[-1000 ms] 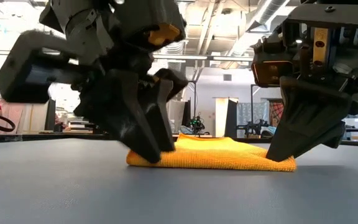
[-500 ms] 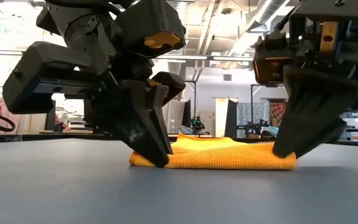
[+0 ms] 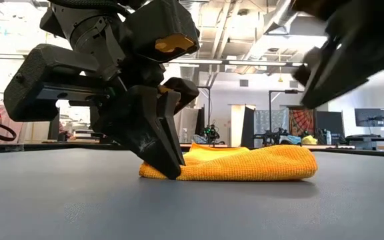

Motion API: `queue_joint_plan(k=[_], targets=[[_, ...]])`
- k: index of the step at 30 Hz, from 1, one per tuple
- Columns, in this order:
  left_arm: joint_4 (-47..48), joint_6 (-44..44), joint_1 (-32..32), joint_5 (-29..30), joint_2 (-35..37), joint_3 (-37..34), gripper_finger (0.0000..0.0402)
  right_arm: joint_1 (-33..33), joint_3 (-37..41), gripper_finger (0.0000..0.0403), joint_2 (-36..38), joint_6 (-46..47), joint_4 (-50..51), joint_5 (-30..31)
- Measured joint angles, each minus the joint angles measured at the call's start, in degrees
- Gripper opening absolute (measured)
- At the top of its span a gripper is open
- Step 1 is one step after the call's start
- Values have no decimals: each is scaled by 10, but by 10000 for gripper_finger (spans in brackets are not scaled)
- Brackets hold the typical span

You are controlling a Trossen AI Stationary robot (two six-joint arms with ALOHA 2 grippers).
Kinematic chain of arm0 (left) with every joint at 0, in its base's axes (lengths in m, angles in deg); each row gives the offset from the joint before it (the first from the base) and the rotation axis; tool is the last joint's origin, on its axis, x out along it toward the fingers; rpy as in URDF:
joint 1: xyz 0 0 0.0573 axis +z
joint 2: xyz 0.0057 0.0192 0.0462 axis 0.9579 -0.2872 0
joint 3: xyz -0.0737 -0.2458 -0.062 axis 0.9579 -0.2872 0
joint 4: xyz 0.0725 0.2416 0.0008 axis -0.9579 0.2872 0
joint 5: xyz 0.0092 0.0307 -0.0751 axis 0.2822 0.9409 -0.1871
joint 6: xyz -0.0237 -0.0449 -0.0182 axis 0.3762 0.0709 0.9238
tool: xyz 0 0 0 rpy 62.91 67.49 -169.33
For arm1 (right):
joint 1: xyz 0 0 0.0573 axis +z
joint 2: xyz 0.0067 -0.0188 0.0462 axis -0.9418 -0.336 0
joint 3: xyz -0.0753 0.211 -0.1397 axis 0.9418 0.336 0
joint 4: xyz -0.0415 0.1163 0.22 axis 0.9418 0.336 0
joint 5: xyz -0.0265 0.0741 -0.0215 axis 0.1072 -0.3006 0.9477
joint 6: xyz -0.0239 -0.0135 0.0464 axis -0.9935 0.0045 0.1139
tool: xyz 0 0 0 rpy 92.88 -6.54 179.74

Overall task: Roll towel into tight, uniform cylinder
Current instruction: Roll the orange towel

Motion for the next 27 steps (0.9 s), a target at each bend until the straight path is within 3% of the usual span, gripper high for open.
queue_joint_plan(k=[5,8,22,27], targets=[[-1,2,0,0,0,0,0,24,0,137,-12,-323,0,3],[-3,7,0,-1,0,0,0,25,-1,137,-19,-428,-8,20],[-6,20,4,-8,0,0,0,1,-13,137,-91,-539,-18,10],[-2,23,7,-14,0,0,0,1,-34,137,-115,-564,-17,37]])
